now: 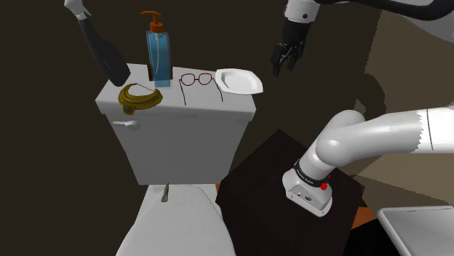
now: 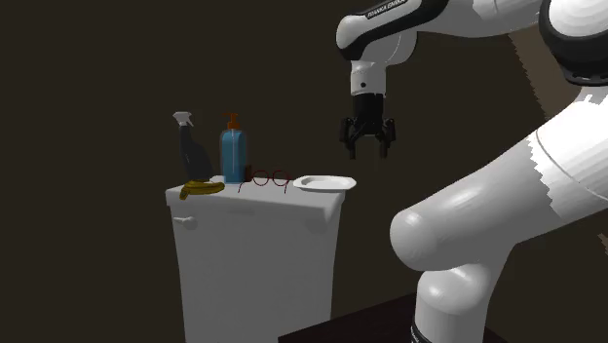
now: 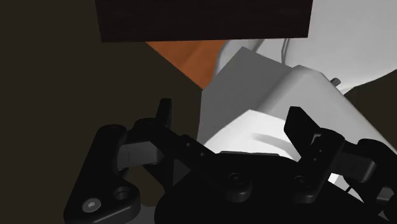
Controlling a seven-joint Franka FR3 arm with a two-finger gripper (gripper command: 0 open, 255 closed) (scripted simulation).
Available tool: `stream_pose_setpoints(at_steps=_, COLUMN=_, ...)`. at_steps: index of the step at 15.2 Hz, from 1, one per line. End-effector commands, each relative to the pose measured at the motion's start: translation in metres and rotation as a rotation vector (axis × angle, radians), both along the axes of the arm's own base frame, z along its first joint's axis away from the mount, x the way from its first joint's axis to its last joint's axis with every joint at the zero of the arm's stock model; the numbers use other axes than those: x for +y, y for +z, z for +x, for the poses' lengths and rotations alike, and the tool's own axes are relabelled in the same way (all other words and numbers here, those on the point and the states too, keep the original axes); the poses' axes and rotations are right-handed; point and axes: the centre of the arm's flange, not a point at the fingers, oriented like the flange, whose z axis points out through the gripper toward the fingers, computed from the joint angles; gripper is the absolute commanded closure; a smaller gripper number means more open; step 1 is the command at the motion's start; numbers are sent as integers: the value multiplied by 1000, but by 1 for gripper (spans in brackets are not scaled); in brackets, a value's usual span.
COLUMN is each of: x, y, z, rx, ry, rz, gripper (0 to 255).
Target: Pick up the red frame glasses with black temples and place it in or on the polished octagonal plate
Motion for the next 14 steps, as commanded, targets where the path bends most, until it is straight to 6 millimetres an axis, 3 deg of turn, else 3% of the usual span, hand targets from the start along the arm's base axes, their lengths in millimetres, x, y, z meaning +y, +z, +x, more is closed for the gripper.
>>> stream_pose_setpoints(at_steps=1, x=0, y=0, z=0, rx=0, ry=0, rz=0, gripper=0)
stream_pose_setpoints(at_steps=8, x=86, y=-4, z=77, rx=42, ry=46, rz=-170, gripper=0)
stream_pose_setpoints(at_steps=14, x=161, y=-21, z=139, rx=78, ry=85, rz=-316, gripper=0)
